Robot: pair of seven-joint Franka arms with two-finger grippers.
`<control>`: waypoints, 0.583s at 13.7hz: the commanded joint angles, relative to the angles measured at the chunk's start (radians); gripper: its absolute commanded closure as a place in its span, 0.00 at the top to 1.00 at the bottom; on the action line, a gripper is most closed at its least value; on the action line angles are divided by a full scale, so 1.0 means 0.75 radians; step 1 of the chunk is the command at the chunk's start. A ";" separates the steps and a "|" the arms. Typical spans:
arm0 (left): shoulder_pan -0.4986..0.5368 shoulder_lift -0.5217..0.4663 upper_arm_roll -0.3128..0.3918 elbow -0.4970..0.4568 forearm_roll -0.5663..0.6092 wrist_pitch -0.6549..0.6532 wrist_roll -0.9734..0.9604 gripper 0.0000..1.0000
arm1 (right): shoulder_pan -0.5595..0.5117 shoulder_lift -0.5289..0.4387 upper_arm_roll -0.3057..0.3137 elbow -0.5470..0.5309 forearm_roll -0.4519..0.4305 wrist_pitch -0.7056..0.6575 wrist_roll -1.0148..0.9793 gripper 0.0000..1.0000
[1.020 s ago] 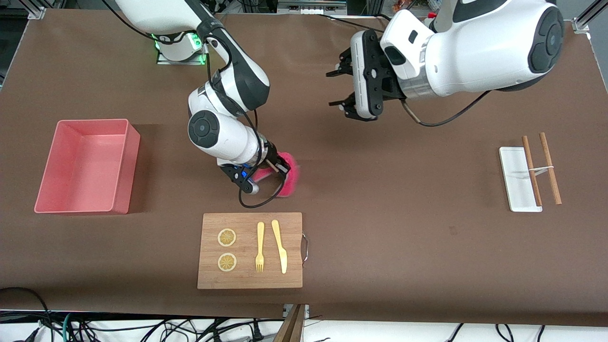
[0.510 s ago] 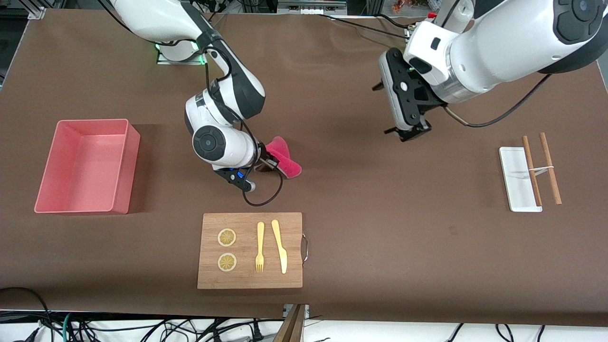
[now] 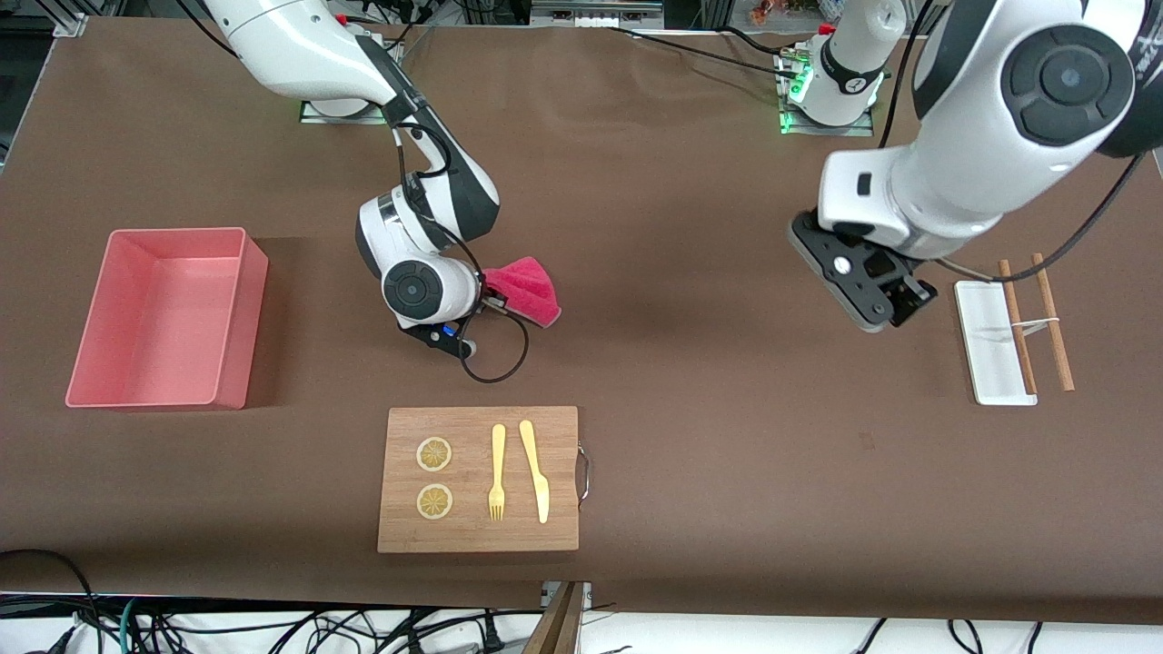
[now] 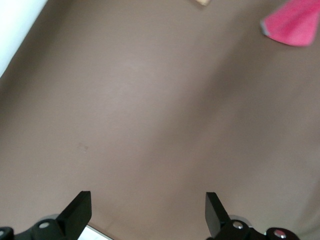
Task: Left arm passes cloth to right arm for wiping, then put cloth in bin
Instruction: 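Wipe the cloth along the table with the right gripper while the left gripper retracts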
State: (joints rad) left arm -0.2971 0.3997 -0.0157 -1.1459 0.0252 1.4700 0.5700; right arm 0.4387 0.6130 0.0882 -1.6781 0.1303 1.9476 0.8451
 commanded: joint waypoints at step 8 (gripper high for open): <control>0.214 0.052 -0.012 0.106 0.024 0.034 -0.335 1.00 | -0.229 -0.085 -0.266 -0.127 -0.123 0.001 -0.760 0.00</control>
State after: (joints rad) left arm -0.1410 0.4432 -0.0185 -1.1280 0.0268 1.4977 0.3564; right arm 0.2806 0.5826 -0.0678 -1.7319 0.0556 1.9455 0.3933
